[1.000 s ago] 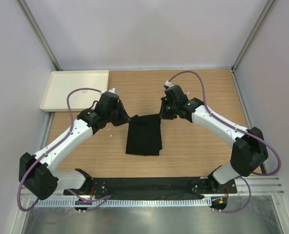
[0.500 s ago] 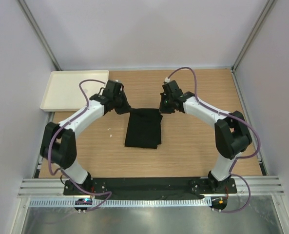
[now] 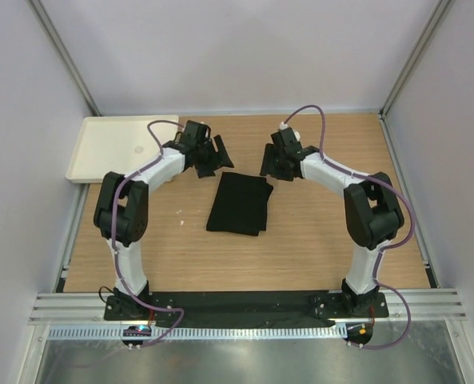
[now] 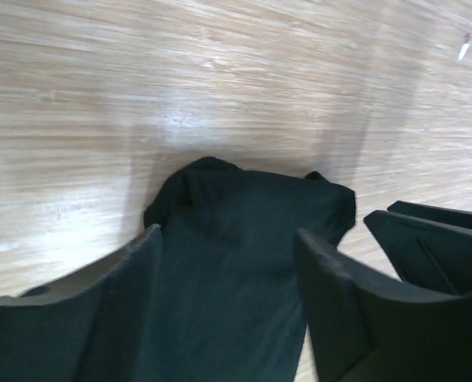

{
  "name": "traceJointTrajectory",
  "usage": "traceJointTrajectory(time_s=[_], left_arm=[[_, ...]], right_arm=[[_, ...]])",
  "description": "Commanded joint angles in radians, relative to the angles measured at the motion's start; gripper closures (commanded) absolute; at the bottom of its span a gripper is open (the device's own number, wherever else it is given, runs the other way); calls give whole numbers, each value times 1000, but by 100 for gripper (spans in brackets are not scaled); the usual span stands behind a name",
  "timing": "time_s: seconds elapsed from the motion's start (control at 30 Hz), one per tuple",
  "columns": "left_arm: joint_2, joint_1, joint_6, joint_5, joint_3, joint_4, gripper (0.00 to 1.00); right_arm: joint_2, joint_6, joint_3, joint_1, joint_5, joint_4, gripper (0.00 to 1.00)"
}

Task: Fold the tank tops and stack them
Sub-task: Fold the tank top, then neatly place the folded tank top to the corner

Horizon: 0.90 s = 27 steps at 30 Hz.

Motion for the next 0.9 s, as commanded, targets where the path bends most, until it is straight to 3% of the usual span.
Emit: traceJointTrajectory(time_s=[0.0,0.17,0.2,0.23,0.33,0.4,0.6,0.7,0.87], left_arm=[[-146,6,54,3,-22,32,22],[-277,3,66,15,-155,20,21],[-293,3,66,22,-204,20,21],[-322,1,63,28,-230,20,21],[-362,-3,61,63,-329,55,20],[-373,-10,69,89,-390,90,13],[-314,-13,81,89,-415,121,11],[-248,-14,72,109,-399,126,21],[-198,-13,40,129,-428,164,28]], right_arm=[[-152,-2,-58,1,21,41,34],[-233,-8,-149,3,-145,36,28],[-238,-4,-176,3,-161,32,24],[-241,2,-191,1,-181,31,6],[-258,41,-282,3,-261,94,5],[-267,85,-354,1,-302,140,5],[-241,140,-443,1,-368,272,19],[-201,153,-434,3,-396,297,32],[-152,183,-442,1,-436,352,42]])
